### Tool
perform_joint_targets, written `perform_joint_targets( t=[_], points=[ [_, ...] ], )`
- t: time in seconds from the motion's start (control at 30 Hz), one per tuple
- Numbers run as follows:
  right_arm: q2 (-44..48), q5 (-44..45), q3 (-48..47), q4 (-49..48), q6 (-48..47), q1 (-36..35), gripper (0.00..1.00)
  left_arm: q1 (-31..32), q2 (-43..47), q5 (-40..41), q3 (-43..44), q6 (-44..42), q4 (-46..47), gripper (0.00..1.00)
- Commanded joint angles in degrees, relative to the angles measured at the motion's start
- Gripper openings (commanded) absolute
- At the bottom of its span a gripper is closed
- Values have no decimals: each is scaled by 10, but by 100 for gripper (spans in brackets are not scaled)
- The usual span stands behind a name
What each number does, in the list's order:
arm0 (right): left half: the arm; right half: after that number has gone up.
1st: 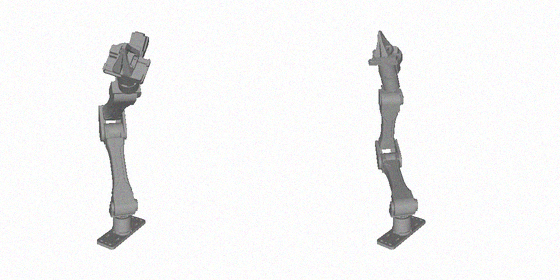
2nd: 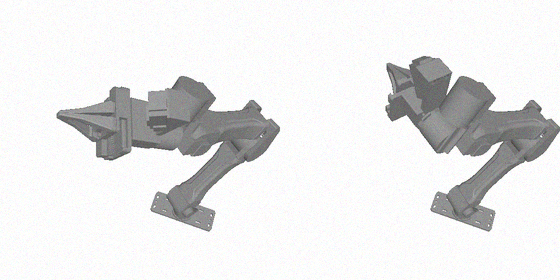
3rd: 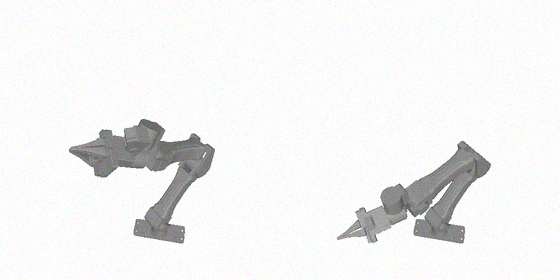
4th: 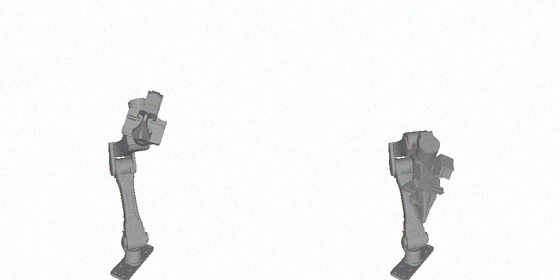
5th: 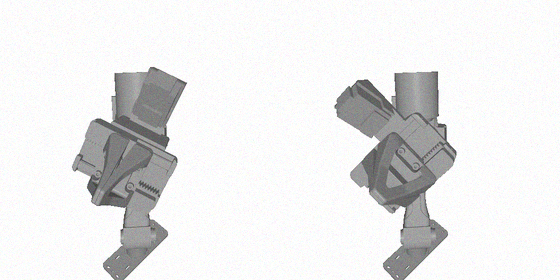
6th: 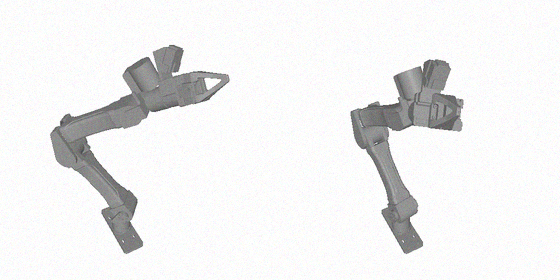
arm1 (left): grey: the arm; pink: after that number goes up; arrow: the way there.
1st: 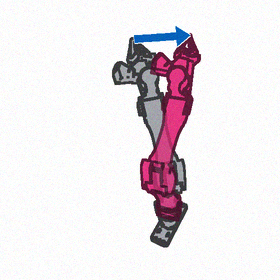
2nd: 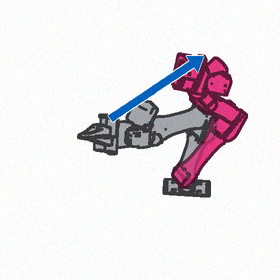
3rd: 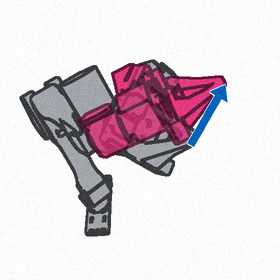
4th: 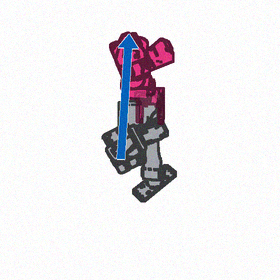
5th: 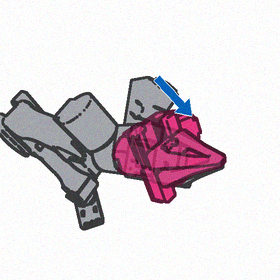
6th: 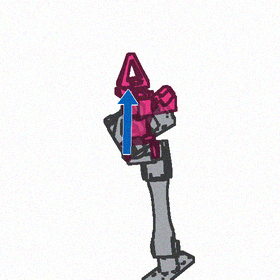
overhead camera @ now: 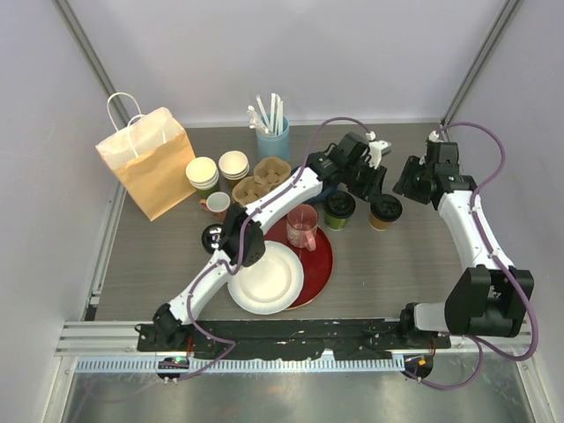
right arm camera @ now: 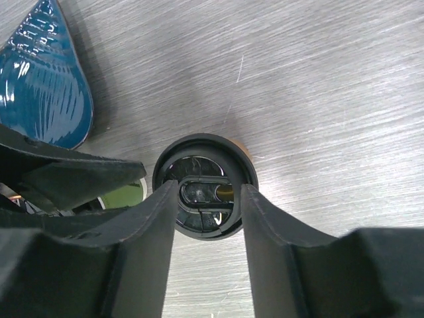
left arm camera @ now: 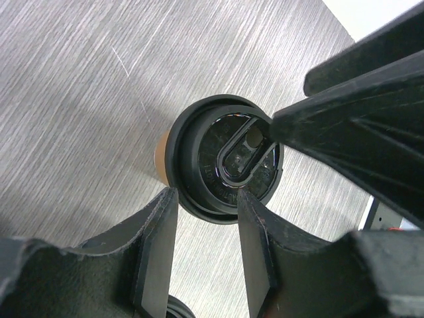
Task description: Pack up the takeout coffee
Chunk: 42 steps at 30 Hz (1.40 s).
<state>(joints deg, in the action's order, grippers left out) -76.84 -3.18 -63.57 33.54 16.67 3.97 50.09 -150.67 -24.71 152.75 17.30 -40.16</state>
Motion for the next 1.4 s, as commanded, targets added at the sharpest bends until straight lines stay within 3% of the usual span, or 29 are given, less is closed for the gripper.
perform_joint_targets(
  t=[0.0, 0.13, 0.27, 0.4, 0.5, 0.63, 0.9, 1.03, 1.37],
  points=[
    [63, 57, 20, 21, 29, -7, 45, -10, 42, -8, 5, -7, 8, 45],
    [123, 47, 35, 9, 17, -38, 42, -12, 35, -9, 17, -5, 11, 45],
    [115, 68, 42, 28, -9, -40, 59, -16, 34, -10, 15, 0, 10, 45],
    [118, 94, 63, 22, 53, -31, 61, -25, 38, -9, 11, 4, 7, 45],
    [130, 112, 98, -33, 72, -31, 57, -29, 44, -9, 0, -1, 7, 45],
    [87, 113, 85, -64, 52, -31, 45, -31, 44, -12, -2, -1, 6, 45],
    [34, 102, 65, -69, -1, -29, 38, -32, 45, -14, -2, -2, 3, 45],
    [8, 103, 49, -66, -16, -28, 27, -32, 46, -15, -2, -2, 3, 45],
    [0, 40, 43, -59, -91, -23, 15, -34, 49, -14, -3, -8, 1, 45]
  ],
)
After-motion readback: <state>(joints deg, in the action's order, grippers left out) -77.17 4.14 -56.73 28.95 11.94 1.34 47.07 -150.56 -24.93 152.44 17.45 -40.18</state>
